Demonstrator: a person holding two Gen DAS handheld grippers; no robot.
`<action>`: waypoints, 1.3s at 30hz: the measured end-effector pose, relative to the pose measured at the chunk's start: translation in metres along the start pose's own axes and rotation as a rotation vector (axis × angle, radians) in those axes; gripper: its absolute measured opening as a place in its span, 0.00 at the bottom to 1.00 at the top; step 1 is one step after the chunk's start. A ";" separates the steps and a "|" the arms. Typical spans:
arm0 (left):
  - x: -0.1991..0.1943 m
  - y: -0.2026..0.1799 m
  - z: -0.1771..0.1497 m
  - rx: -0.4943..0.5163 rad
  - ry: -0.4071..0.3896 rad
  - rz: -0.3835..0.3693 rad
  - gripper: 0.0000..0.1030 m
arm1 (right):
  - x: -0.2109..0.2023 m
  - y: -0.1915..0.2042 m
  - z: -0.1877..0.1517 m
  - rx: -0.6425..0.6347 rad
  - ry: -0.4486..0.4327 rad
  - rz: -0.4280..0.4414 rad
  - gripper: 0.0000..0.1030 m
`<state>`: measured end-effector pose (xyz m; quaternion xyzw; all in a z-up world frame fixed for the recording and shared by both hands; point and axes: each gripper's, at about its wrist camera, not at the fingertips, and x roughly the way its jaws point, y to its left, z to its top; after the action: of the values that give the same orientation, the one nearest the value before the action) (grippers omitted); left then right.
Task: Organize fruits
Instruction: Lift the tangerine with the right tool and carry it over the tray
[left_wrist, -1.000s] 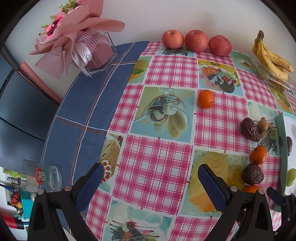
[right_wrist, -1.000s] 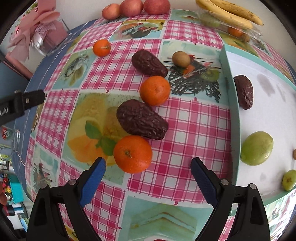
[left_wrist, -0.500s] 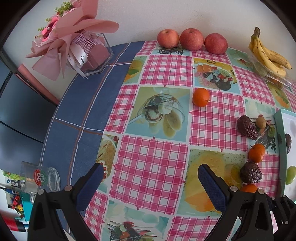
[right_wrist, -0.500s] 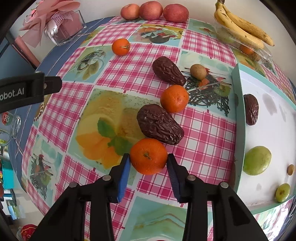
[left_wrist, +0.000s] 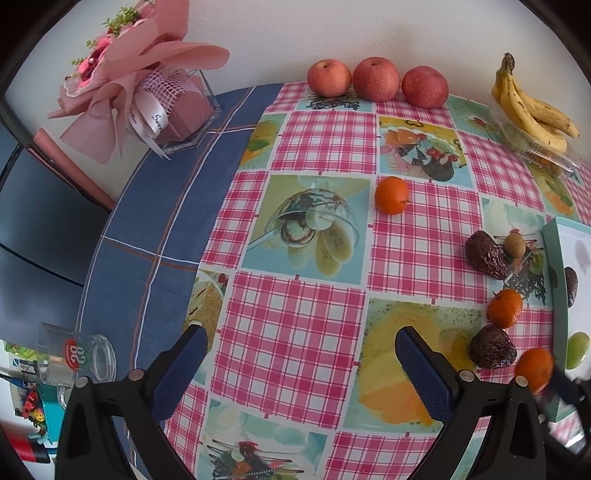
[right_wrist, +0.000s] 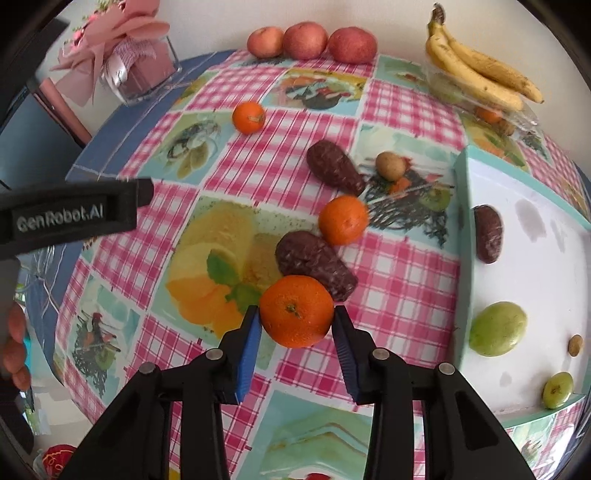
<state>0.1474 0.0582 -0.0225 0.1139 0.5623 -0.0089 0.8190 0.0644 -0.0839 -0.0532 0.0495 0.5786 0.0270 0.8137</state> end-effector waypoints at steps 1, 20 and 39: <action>0.000 -0.001 0.000 0.003 0.000 -0.003 1.00 | -0.003 -0.005 0.001 0.010 -0.007 -0.009 0.39; -0.007 -0.081 -0.003 0.179 0.012 -0.199 0.99 | -0.049 -0.124 -0.008 0.337 -0.106 -0.108 0.39; 0.021 -0.155 -0.023 0.332 0.096 -0.261 0.78 | -0.062 -0.142 -0.012 0.393 -0.147 -0.093 0.39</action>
<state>0.1116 -0.0860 -0.0774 0.1738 0.6014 -0.2018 0.7532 0.0302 -0.2308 -0.0145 0.1823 0.5137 -0.1274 0.8286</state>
